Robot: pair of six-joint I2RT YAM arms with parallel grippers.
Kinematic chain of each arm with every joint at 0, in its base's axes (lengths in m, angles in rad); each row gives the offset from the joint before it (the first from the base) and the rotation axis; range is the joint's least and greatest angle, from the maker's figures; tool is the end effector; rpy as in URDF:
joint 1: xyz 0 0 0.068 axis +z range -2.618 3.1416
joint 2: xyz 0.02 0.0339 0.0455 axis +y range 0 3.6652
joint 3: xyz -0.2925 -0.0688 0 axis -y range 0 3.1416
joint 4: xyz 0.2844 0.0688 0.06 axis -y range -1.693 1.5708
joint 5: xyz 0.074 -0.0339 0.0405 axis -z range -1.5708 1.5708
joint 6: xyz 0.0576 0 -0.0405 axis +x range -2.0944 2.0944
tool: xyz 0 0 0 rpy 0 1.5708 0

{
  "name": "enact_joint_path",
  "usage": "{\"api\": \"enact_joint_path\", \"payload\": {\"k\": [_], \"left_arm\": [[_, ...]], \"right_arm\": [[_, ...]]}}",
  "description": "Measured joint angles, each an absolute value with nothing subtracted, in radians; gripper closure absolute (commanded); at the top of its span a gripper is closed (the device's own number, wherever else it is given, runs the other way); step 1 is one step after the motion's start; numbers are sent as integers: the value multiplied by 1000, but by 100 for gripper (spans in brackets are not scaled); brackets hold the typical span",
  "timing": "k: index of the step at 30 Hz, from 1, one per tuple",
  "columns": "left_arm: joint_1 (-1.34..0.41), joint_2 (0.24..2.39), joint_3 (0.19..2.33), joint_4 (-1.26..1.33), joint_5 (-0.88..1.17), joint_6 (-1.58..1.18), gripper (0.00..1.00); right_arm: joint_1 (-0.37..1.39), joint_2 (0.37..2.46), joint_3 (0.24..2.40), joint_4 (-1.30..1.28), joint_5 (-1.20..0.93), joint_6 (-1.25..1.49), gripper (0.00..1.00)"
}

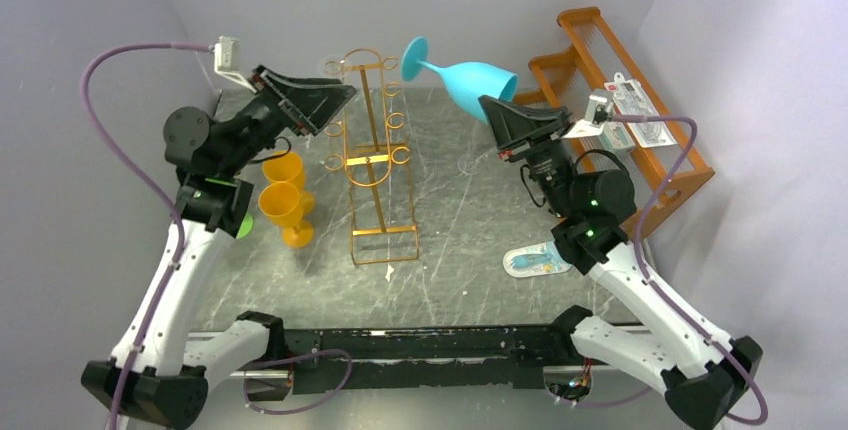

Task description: Place the wine glass upside down on the wine glass rack

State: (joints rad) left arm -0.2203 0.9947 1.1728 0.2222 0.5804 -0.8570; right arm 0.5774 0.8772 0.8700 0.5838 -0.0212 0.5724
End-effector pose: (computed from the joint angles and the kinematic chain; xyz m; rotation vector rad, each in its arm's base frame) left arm 0.2297 -0.0838 0.5158 0.1408 1.3360 -1.2620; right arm 0.1905 0.1256 0.4681 -0.0231 1.0480 1.0597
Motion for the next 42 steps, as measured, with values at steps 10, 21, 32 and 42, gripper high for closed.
{"api": "enact_joint_path", "payload": {"k": [10, 21, 32, 42], "left_arm": [[-476, 1058, 1103, 457, 391, -1063, 19], [-691, 1058, 979, 729, 102, -1151, 9], [-758, 1178, 973, 909, -23, -1144, 30], [-776, 1129, 947, 993, -126, -1068, 75]], "right_arm": [[740, 989, 934, 795, 20, 489, 100], [775, 992, 912, 909, -17, 504, 100], [816, 999, 912, 907, -130, 497, 100], [835, 1007, 912, 908, -146, 489, 100]]}}
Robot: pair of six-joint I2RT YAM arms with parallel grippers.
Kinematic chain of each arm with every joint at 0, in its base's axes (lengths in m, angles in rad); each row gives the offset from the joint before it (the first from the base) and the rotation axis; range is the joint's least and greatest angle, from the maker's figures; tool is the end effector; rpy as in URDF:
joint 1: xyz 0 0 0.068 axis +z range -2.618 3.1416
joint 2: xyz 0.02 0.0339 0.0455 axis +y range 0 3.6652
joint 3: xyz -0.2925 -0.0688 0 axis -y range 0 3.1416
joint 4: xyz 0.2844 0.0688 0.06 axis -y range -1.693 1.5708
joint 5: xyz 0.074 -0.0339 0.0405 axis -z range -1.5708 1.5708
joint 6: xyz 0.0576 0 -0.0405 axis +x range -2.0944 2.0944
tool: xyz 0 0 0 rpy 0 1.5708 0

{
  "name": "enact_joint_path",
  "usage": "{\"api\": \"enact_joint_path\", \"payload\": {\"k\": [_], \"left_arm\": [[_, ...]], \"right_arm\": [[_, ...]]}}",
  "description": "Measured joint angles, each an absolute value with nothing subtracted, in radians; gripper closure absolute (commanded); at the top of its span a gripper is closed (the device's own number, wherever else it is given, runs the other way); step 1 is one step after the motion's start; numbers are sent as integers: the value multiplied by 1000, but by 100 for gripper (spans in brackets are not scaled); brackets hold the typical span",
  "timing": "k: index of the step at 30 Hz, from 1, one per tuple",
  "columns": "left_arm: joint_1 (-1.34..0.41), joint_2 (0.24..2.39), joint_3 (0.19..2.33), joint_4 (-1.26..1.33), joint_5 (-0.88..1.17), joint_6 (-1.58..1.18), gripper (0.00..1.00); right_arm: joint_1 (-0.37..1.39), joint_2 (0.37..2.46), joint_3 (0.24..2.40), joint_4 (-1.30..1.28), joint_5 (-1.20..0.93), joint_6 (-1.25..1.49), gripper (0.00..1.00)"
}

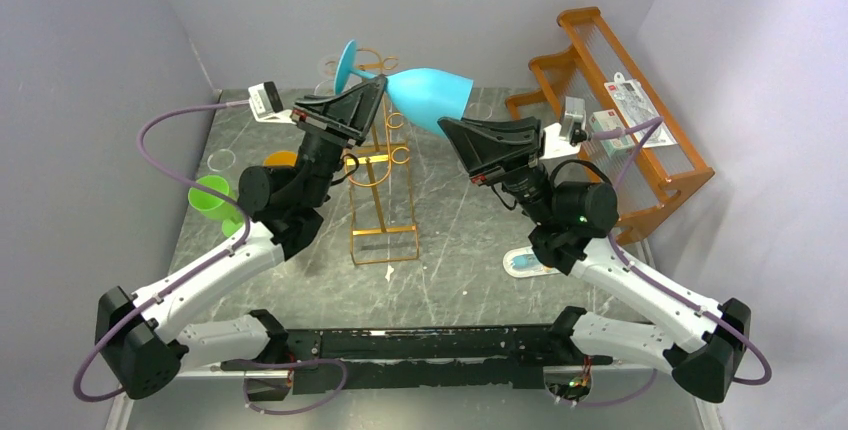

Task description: Place the wine glass upside down on the wine glass rack

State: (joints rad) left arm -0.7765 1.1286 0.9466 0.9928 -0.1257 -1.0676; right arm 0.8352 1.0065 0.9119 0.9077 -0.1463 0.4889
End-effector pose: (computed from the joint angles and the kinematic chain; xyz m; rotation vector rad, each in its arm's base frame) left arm 0.2018 -0.1881 0.4805 -0.2606 0.8369 -1.6944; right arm 0.1564 0.1853 0.4887 -0.2890 0.7790 1.3091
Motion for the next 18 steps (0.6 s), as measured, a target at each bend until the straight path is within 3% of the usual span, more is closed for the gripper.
{"api": "enact_joint_path", "payload": {"k": [5, 11, 18], "left_arm": [[-776, 1120, 947, 993, -135, -1053, 76], [-776, 1120, 947, 994, -146, -1055, 68], [-777, 1122, 947, 1006, -169, -1074, 73]], "right_arm": [[840, 1008, 912, 909, -151, 488, 100], [841, 1012, 912, 912, -168, 478, 100], [844, 1013, 905, 911, -200, 439, 100]]}}
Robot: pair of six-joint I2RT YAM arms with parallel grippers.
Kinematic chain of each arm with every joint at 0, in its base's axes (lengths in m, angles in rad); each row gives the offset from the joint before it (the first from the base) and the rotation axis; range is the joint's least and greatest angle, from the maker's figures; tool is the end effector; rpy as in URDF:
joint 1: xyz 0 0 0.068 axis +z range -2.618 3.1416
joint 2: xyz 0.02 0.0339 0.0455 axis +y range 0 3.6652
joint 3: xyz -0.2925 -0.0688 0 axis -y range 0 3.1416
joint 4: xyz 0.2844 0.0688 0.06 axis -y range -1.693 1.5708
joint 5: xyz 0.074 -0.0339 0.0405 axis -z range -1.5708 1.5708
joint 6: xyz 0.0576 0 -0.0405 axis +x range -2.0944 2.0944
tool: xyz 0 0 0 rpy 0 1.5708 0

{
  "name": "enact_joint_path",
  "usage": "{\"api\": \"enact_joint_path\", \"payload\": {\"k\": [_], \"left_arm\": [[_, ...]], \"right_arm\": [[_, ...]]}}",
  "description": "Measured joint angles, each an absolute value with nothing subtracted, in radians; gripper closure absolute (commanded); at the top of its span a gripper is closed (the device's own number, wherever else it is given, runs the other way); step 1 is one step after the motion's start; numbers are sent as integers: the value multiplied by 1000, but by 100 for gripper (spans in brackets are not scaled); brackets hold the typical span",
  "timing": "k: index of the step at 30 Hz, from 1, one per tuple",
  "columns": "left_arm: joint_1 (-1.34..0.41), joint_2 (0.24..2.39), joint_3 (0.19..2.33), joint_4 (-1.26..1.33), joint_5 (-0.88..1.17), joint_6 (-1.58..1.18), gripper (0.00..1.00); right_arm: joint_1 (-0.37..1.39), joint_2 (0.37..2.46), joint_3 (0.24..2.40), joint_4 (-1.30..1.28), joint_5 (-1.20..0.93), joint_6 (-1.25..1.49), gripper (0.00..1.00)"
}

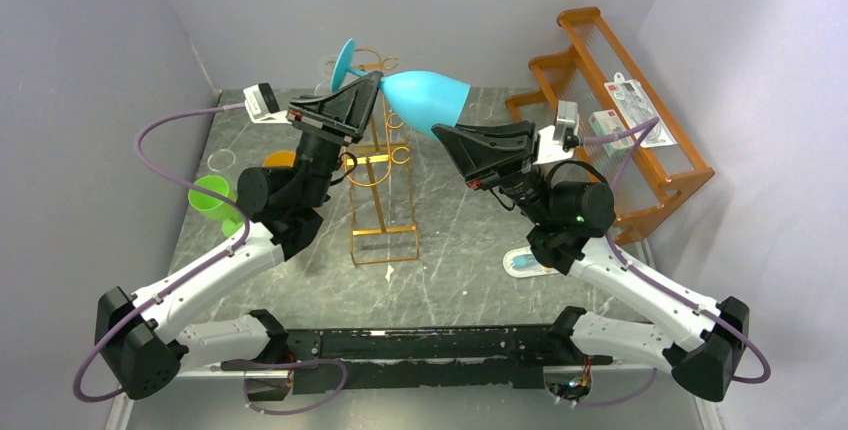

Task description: Place the wine glass upside down on the wine glass rack

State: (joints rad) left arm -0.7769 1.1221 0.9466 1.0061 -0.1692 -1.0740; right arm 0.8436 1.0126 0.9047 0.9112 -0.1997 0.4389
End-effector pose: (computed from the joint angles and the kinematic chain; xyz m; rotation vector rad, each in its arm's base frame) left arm 0.2006 -0.1837 0.4830 -0.3064 0.8049 -1.6895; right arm 0.1542 0.1905 0.4845 -0.3661 0.7665 1.2876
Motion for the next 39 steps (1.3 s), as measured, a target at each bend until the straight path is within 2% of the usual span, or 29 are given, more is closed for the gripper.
{"api": "enact_joint_path", "payload": {"k": [7, 10, 13, 14, 18, 20, 22, 27, 34, 39], "left_arm": [[-777, 1123, 945, 1008, -191, -1103, 81], [-777, 1123, 938, 1006, -203, -1117, 93], [-777, 1122, 937, 1004, -214, -1120, 95], [-777, 1120, 937, 1002, -215, -1119, 95], [-777, 1114, 937, 996, -218, -1097, 95], [-777, 1112, 937, 990, -218, -1072, 95], [-777, 1106, 942, 968, -220, -1036, 95], [-777, 1075, 1019, 818, -233, -888, 95], [-738, 1050, 1254, 519, -253, -568, 95], [-719, 1055, 1392, 340, -342, -307, 95]], "right_arm": [[844, 1015, 902, 906, -250, 377, 100], [844, 1015, 902, 896, -266, 347, 100], [844, 1017, 902, 884, -279, 316, 100], [844, 1017, 902, 881, -281, 311, 98], [844, 1016, 902, 865, -275, 318, 63], [847, 1015, 897, 847, -257, 329, 53], [846, 1010, 890, 831, -226, 341, 47], [846, 979, 889, 793, -151, 361, 40], [846, 917, 855, 778, -49, 366, 39], [846, 904, 839, 754, -2, 357, 39]]}}
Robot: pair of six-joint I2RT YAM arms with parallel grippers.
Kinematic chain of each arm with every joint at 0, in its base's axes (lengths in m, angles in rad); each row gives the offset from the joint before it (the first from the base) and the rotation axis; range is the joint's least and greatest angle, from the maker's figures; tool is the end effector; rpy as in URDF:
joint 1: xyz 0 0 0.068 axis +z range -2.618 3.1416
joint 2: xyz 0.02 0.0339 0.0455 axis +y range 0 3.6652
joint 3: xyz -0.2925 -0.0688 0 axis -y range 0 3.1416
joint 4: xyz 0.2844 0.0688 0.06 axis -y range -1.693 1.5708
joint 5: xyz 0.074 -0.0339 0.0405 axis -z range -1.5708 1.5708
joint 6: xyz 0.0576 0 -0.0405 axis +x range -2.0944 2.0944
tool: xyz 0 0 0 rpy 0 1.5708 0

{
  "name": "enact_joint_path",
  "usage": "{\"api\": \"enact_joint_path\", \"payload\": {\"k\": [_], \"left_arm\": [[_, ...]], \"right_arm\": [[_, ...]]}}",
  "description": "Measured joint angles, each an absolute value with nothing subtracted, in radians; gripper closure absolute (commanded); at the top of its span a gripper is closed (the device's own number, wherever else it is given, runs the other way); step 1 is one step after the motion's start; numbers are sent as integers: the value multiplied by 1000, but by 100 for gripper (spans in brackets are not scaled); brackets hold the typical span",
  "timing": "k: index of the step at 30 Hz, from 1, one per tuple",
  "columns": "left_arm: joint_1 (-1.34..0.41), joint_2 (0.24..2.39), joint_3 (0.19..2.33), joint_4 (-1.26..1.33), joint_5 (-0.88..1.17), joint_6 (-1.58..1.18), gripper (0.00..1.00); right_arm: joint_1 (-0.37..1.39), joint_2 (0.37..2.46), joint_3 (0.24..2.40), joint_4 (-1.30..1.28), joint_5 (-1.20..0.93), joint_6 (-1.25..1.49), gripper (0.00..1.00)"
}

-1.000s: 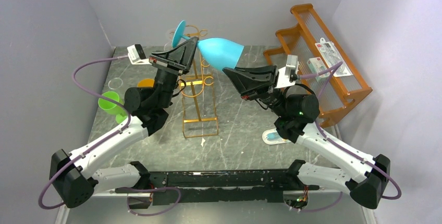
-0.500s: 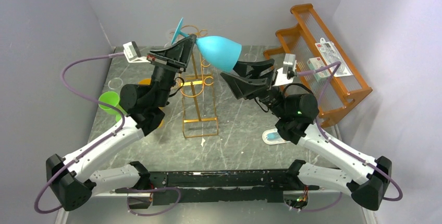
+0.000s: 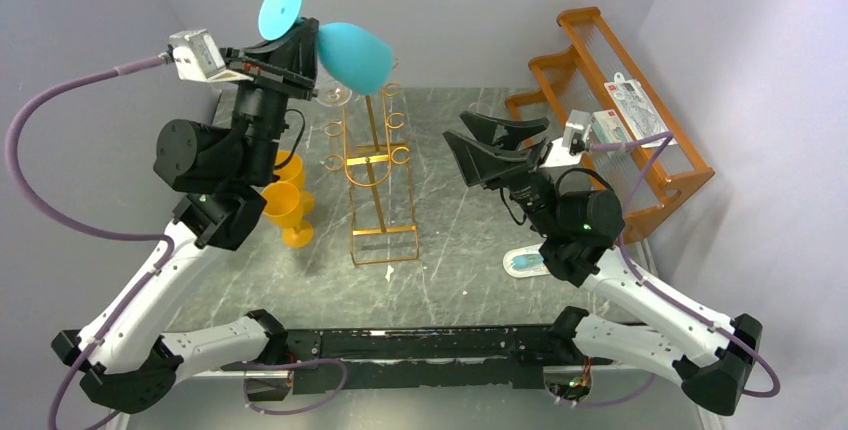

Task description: Place the wine glass upside down on the wine glass rack

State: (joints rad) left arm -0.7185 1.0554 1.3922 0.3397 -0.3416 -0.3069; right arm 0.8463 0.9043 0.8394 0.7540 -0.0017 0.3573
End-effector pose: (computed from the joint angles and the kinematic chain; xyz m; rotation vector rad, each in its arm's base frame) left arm 0.1817 -0.1332 0.5989 -0.1345 0.9582 -0.7945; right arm 0.1513 0.1711 0.4685 -0.2278 0.9060 1.1215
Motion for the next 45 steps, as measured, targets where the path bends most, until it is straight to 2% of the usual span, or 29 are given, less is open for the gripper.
{"api": "enact_joint_path", "payload": {"k": [8, 14, 18, 25, 35, 45], "left_arm": [[-692, 1103, 1485, 133, -516, -13, 95], [-620, 1121, 1463, -17, -667, 117, 95], [-517, 1095, 1399, -91, -682, 125, 95], [-396, 1050, 1243, -178, -545, 85, 95], [-376, 961, 1054, -207, -270, 56, 95], [-370, 882, 978, -188, -141, 49, 95]], "right_arm": [[846, 898, 839, 721, 31, 354, 39], [846, 898, 839, 698, 44, 350, 39], [846, 898, 839, 666, 56, 336, 39], [846, 898, 839, 619, 74, 332, 39], [846, 866, 835, 553, 72, 337, 39], [846, 821, 812, 456, 48, 356, 38]]}}
